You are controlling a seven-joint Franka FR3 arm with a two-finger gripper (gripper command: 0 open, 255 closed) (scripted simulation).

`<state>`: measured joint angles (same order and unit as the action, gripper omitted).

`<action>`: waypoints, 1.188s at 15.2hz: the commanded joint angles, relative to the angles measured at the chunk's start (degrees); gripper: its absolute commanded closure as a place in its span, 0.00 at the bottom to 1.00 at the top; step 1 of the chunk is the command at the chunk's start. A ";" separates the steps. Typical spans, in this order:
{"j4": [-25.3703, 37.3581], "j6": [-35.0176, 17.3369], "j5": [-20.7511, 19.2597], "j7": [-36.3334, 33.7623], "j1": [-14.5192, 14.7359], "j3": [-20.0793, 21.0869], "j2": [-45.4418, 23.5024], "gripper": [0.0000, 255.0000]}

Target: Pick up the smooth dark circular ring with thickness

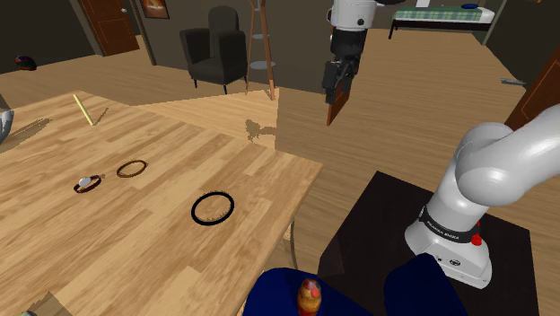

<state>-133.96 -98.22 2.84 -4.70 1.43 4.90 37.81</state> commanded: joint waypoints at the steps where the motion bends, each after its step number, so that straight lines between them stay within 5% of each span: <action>1: 0.01 -2.69 0.89 -1.54 0.70 1.69 -2.74 0.00; 10: 3.35 -13.19 2.64 -8.66 3.32 9.21 -16.77 0.00; 18: 10.80 -20.32 -0.09 -16.07 5.23 15.06 -31.91 0.00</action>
<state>-124.22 -117.76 3.26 -19.88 6.44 19.36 7.86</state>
